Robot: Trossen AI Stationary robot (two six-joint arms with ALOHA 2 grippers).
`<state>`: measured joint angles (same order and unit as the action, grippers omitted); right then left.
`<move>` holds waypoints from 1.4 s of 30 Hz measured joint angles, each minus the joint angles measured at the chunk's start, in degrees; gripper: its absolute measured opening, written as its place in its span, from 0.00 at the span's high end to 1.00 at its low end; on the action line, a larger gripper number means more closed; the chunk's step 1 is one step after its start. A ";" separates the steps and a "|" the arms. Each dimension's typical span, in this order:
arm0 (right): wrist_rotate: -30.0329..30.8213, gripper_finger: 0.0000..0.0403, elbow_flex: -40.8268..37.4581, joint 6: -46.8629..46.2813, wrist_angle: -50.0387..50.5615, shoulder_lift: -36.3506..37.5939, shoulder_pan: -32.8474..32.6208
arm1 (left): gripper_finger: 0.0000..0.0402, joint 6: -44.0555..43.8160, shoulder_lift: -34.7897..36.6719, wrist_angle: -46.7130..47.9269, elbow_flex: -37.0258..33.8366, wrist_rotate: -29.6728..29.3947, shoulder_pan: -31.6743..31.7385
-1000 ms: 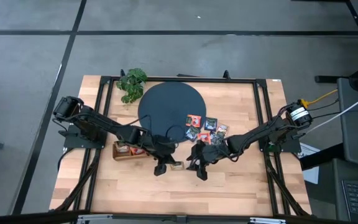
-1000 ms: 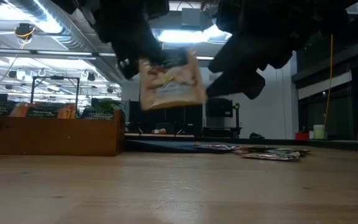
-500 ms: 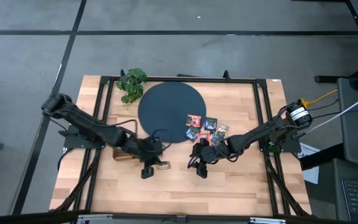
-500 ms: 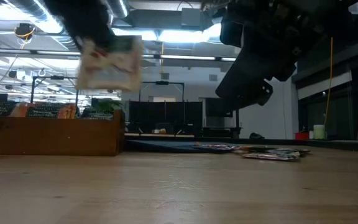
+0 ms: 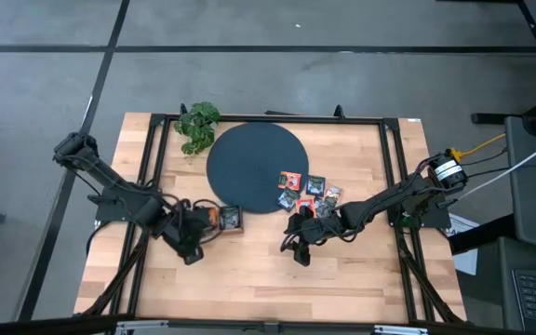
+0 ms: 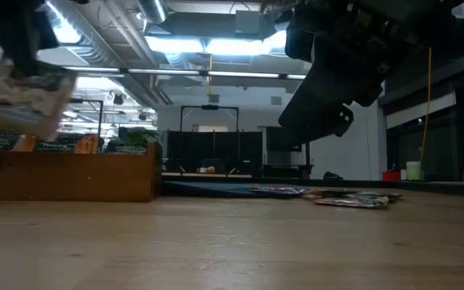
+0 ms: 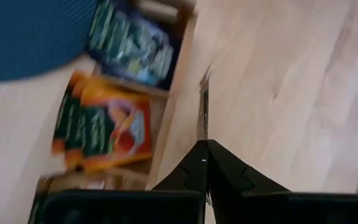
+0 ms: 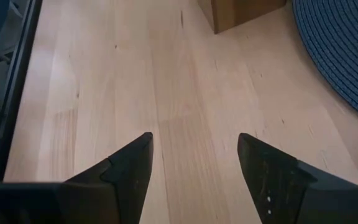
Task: Pick & Place Tea
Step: Put the brown tea bag into the left section of the wooden organizer
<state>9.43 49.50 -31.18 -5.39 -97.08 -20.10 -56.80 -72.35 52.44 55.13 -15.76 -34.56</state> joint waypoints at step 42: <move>2.99 0.41 0.00 1.90 0.10 -0.02 0.00 | 0.99 -27.62 16.95 16.57 -11.80 -15.22 -15.70</move>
<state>12.43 49.50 -29.28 -5.29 -97.10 -20.10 -84.41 -55.40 69.01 43.33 -30.97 -50.26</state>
